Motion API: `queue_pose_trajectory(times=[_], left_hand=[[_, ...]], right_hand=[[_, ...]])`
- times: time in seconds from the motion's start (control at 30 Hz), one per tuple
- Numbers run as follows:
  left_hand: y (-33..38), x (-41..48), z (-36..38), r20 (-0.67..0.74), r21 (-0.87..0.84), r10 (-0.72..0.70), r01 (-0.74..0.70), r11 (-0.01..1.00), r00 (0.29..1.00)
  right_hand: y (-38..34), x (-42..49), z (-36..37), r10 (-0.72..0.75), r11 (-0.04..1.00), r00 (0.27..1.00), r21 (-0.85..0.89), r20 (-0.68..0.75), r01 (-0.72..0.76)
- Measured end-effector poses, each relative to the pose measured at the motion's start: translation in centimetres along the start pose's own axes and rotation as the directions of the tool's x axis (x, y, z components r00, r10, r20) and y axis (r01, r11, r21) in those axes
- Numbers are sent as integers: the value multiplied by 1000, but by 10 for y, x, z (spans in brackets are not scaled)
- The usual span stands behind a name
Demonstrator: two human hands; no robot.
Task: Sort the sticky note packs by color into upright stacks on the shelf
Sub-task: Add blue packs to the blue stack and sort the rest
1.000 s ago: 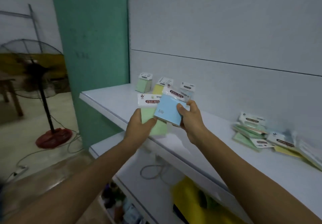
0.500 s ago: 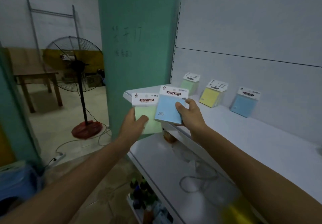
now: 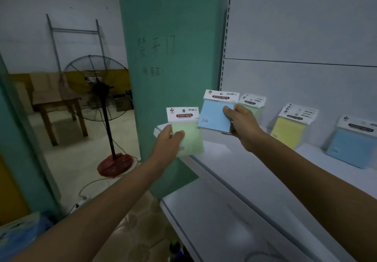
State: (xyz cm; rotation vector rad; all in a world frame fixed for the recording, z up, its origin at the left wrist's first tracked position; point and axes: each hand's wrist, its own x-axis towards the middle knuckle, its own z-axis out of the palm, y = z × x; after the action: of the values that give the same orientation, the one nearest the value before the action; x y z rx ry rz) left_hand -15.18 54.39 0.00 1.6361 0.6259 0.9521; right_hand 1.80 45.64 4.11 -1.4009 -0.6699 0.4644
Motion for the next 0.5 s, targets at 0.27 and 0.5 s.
queue_pose_trajectory(times=[0.27, 0.5], left_hand=[[-19, 71, 68, 238, 19, -12, 8, 1000, 971], [-39, 126, 127, 498, 28, 54, -78, 997, 866]], right_hand=[[23, 31, -38, -78, 990, 984, -131, -162, 57], [32, 44, -77, -132, 978, 931, -200, -341, 66]])
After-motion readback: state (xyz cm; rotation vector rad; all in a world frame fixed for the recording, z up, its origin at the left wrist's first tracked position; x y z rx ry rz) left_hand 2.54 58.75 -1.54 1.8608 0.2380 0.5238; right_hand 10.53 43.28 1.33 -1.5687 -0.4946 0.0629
